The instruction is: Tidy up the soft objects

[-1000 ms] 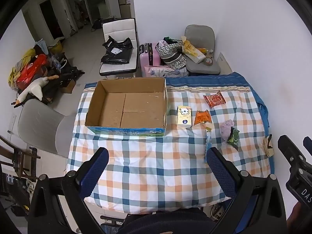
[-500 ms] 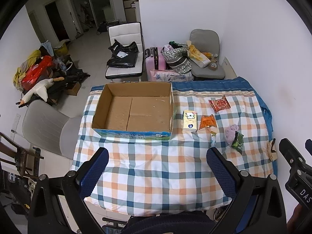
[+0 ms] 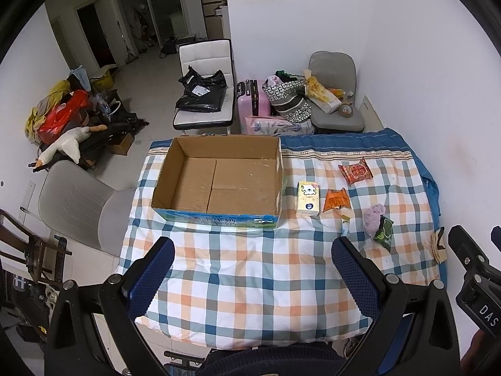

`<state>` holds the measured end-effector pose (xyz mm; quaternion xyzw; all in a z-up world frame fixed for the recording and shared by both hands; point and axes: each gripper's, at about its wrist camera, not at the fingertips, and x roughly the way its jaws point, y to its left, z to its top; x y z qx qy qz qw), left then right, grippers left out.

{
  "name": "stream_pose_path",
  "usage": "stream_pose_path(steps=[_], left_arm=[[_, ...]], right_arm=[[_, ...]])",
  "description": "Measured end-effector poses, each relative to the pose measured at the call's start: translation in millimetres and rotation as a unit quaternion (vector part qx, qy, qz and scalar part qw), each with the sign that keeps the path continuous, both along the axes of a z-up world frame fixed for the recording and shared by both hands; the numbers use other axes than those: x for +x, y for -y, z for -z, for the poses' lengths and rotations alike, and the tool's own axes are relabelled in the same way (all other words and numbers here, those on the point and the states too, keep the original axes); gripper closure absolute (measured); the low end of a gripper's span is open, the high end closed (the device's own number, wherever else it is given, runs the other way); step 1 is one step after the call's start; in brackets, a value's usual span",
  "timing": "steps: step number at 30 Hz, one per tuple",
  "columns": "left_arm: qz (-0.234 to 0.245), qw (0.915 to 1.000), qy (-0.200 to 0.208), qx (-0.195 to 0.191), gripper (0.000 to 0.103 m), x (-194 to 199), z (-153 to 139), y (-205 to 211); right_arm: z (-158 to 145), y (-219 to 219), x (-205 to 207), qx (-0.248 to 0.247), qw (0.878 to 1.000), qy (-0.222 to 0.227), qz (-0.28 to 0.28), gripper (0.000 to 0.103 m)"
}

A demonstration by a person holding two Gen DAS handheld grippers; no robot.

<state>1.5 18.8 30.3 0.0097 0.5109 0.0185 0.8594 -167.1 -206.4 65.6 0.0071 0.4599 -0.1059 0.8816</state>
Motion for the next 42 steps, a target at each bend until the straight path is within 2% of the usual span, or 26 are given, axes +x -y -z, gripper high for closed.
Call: stream_pose_path(steps=[9,42], left_arm=[[0.0,1.0,0.002,0.001,0.0,-2.4,1.2,-2.1],[-0.002,1.0,0.007,0.002,0.0,-2.5,2.7,-6.3]], right_arm=[[5.0,-0.6,-0.5,-0.012,1.0,0.003,0.0,0.0],[2.3,-6.6,5.4,-0.004,1.0,0.01,-0.004,0.0]])
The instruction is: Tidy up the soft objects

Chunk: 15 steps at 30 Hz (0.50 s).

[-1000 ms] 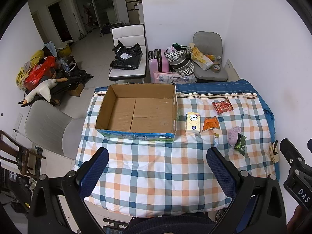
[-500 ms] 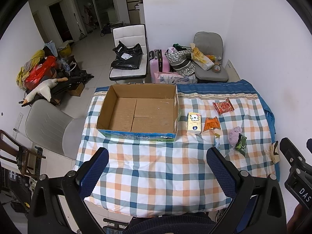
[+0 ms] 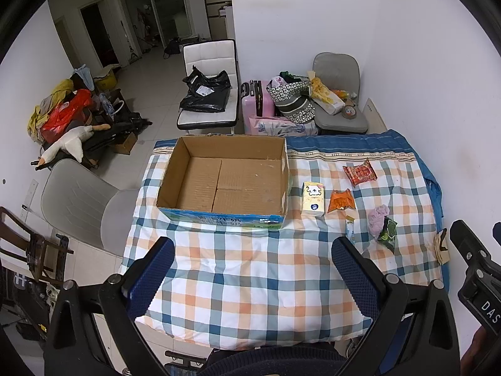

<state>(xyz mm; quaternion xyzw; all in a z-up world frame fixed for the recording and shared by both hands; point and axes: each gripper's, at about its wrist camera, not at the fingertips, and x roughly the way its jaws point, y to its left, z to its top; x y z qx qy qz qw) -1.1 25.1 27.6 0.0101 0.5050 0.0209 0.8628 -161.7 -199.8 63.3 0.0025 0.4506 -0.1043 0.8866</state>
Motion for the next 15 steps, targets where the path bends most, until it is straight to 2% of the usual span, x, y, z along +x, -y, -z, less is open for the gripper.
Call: stream_pose_path(steps=[15], left_arm=[[-0.002,1.0,0.001,-0.001,0.0,-1.7,-0.4,-5.7]], right_arm=[[0.8,-2.9,-1.1,-0.002,1.0,0.003,-0.001,0.0]])
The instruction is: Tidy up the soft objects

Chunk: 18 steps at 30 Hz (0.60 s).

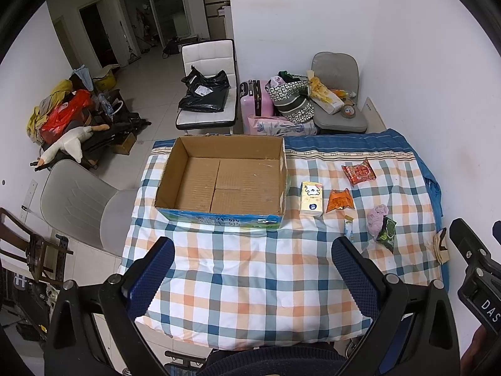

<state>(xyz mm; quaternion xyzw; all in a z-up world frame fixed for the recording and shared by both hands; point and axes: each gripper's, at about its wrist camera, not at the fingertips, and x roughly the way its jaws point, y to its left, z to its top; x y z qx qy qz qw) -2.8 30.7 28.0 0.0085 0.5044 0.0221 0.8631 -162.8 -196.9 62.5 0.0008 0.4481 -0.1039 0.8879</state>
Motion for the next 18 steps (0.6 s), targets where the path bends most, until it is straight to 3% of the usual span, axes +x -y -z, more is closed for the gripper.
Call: stream_pose_path(steps=[6,11,18], left_arm=[[0.017,0.9998,-0.006,-0.008,0.0,6.2,7.2,7.2],[0.053,0.9976,-0.02,-0.04,0.0,41.7,33.8,36.0],[0.082,0.9917,-0.082,-0.057,0.0,120.7,109.1,86.5]], right_arm=[[7.0,6.5,3.3,0.014,1.0,-0.007,0.006,0.0],[29.4,52.8,25.5,0.064,0.997,-0.026,0.038,0.0],[107.5,140.1,70.7,0.123,0.983,-0.093,0.1,0.0]])
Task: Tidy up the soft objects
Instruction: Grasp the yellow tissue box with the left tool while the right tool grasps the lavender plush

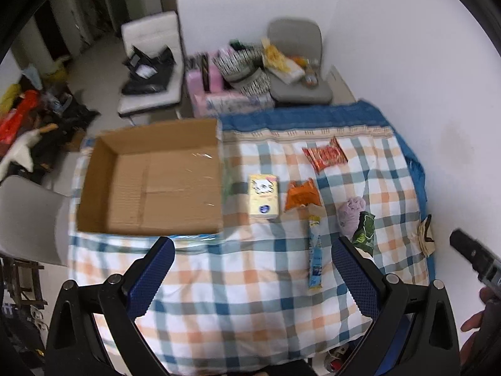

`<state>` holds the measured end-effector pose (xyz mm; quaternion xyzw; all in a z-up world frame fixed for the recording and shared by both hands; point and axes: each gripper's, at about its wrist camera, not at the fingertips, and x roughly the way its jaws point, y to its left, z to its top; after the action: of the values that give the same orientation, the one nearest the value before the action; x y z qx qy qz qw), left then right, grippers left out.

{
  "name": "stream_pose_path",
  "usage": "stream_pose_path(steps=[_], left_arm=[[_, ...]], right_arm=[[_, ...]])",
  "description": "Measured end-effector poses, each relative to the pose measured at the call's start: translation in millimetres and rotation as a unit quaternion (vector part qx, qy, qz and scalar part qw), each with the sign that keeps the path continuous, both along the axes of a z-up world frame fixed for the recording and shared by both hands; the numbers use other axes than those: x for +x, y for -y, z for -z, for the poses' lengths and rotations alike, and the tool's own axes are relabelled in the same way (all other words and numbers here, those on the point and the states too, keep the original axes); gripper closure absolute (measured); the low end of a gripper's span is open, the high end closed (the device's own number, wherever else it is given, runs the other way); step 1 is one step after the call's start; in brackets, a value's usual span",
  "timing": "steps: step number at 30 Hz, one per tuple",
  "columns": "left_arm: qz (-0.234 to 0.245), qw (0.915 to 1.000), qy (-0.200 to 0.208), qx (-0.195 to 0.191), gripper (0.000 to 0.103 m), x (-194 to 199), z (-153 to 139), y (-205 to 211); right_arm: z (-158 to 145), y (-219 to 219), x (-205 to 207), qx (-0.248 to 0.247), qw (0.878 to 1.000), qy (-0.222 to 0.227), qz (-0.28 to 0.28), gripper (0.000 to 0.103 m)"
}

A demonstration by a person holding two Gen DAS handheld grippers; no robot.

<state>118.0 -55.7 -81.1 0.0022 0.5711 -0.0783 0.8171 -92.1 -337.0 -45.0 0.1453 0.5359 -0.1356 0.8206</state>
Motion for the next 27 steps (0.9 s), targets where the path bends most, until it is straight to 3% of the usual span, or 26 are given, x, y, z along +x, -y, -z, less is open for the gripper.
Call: stream_pose_path(steps=[7,10,14,16,21,27], left_arm=[[0.021,0.9937,-0.108,0.024,0.0,94.3,107.9,56.8],[0.021,0.9868,-0.16,0.021,0.0,124.0,156.1,74.6],[0.017,0.9749,-0.218,0.043,0.0,152.7,211.6,91.0],[0.01,0.9694,-0.238,0.057,0.0,162.3,234.4,95.3],[0.011,0.9564,-0.272,0.106,0.0,174.1,278.8,103.0],[0.004,0.9539,-0.283,0.099,0.0,183.1,286.1,100.8]], right_arm=[[133.7,69.9,63.5,0.1,0.99,-0.092,0.038,0.0],[178.6,84.4,91.0,0.118,0.985,-0.116,0.042,0.0],[229.7,83.8,121.4,0.206,0.967,-0.147,0.027,0.0],[251.7,77.4,132.5,0.222,0.961,-0.166,0.023,0.0],[301.7,72.7,148.3,0.219,0.951,-0.217,0.032,0.002],[337.5,67.6,149.5,0.221,0.942,-0.25,0.033,0.009]])
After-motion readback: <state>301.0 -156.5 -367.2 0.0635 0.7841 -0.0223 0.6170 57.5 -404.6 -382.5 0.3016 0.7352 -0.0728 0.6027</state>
